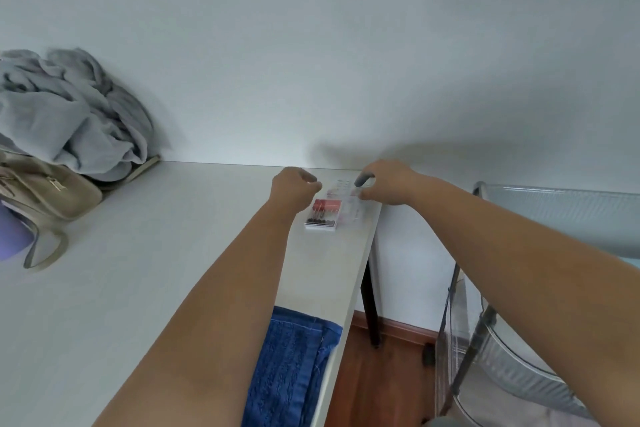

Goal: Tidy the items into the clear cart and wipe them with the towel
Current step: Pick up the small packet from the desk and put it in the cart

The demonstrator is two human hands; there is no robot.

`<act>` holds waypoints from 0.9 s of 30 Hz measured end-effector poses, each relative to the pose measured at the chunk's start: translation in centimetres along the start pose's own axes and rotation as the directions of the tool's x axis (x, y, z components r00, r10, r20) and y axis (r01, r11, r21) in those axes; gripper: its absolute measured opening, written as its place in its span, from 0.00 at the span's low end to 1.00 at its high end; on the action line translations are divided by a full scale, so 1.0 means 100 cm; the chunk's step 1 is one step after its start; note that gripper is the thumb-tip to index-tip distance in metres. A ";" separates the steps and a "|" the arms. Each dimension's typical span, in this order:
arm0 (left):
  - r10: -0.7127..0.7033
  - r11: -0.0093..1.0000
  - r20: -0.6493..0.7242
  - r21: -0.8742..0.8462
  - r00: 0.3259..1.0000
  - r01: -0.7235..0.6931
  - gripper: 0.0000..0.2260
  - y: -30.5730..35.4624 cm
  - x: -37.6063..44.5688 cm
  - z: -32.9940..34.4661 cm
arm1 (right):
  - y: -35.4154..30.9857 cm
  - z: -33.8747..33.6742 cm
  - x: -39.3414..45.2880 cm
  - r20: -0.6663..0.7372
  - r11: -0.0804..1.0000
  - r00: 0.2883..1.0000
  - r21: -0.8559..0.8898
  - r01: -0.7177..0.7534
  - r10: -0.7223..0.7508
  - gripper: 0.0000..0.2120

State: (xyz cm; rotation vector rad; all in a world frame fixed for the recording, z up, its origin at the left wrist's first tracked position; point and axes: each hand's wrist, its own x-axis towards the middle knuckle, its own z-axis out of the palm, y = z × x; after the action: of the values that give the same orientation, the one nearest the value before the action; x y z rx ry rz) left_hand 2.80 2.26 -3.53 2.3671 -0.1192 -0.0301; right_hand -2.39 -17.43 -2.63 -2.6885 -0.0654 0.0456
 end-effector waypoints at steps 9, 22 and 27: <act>-0.051 0.978 0.143 0.210 0.988 0.020 0.21 0.026 0.006 0.019 | -0.003 -0.002 0.013 -0.044 1.000 0.999 -0.022 0.007 -0.008 0.17; -0.156 0.755 0.124 -0.625 0.980 0.200 0.20 0.040 0.004 -0.013 | 0.000 -0.010 0.019 0.009 0.996 1.000 -0.086 -0.004 0.004 0.24; -0.169 0.575 0.187 -0.779 0.968 0.251 0.11 0.039 -0.007 -0.023 | 0.001 -0.012 0.021 0.023 0.998 1.000 -0.067 0.010 -0.009 0.22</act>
State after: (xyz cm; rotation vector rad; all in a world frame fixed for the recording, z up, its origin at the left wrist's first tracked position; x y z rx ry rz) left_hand 1.91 1.15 0.78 1.4408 0.1236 -0.2591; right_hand -0.26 -17.95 -1.70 -2.7553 -0.0881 0.0718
